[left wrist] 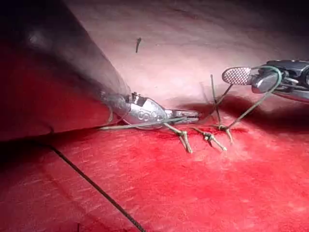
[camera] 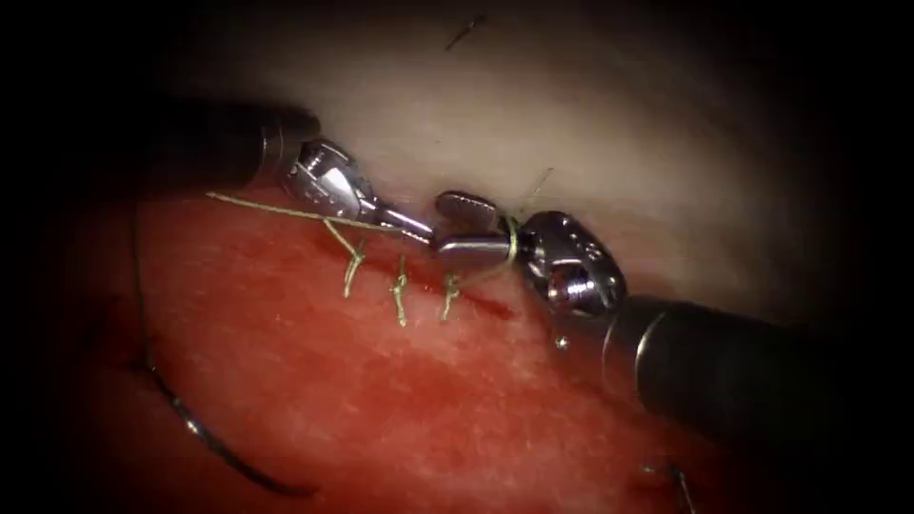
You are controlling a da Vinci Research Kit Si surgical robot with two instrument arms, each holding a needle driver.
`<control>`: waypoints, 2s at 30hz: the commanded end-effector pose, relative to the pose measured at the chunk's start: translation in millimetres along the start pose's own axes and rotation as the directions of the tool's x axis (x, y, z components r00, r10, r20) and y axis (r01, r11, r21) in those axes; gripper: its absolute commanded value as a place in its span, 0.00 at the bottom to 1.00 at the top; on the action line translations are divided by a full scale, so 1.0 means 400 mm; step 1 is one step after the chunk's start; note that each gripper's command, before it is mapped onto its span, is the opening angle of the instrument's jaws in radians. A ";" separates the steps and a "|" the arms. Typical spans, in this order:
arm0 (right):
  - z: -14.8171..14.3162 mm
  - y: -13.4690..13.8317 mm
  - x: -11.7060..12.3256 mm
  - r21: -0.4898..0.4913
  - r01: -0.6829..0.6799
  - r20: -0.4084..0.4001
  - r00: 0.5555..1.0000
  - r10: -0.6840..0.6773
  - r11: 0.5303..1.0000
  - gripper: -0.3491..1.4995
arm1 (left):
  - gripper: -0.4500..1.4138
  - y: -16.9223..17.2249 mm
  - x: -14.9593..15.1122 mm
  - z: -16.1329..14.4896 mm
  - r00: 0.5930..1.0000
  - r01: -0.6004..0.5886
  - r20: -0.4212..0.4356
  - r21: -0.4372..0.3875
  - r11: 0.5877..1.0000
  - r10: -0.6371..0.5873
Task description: Wound Closure
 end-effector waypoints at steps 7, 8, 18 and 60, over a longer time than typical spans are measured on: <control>0.0037 0.0030 -0.0005 -0.153 -0.094 -0.001 0.995 0.095 0.984 0.55 | 0.00 0.0014 0.0064 0.0017 1.000 0.012 -0.011 0.000 1.000 -0.012; 0.0038 0.0034 -0.0006 -0.163 -0.108 -0.009 0.994 0.108 0.981 0.55 | 0.00 0.0012 0.0080 0.0020 1.000 0.016 -0.015 0.000 1.000 -0.016; 0.0017 0.0088 -0.0038 -0.341 -0.146 0.019 0.987 0.162 0.929 0.53 | 0.00 -0.0052 0.0207 0.0060 0.999 0.033 -0.035 0.022 0.999 -0.032; -0.0059 0.0298 -0.0166 -0.426 -0.536 -0.161 0.837 0.523 0.729 0.63 | 0.00 -0.0105 0.0160 0.0053 0.996 0.075 0.042 0.053 0.996 -0.077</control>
